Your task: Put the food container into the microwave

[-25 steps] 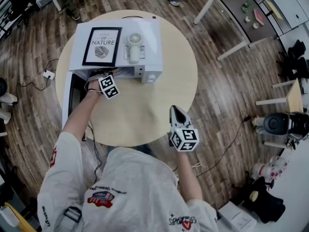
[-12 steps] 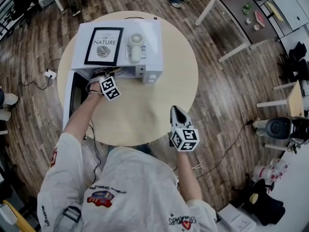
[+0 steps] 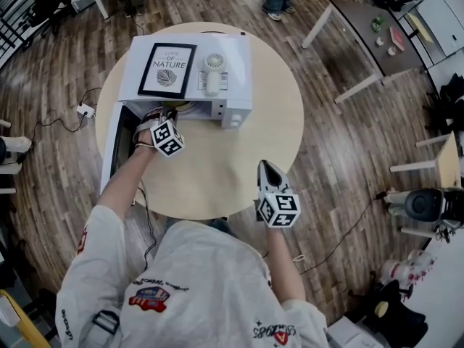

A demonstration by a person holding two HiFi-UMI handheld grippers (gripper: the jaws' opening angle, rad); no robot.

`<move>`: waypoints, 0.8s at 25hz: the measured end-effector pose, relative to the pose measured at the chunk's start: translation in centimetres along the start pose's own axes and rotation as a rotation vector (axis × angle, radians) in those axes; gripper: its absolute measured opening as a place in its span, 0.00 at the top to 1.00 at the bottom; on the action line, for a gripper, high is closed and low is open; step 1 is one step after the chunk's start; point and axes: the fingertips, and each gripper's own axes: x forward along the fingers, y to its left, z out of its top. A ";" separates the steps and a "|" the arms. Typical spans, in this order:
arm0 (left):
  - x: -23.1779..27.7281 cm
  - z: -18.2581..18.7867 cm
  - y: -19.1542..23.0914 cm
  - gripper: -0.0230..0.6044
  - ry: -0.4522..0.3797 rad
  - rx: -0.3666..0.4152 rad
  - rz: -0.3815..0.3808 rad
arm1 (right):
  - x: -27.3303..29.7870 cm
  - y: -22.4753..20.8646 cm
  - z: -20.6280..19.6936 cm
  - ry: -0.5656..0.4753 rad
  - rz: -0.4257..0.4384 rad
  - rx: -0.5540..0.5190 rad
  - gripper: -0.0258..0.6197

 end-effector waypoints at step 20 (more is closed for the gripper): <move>-9.6 -1.2 2.2 0.96 -0.123 -0.372 0.097 | 1.6 4.3 3.4 -0.042 0.112 -0.086 0.96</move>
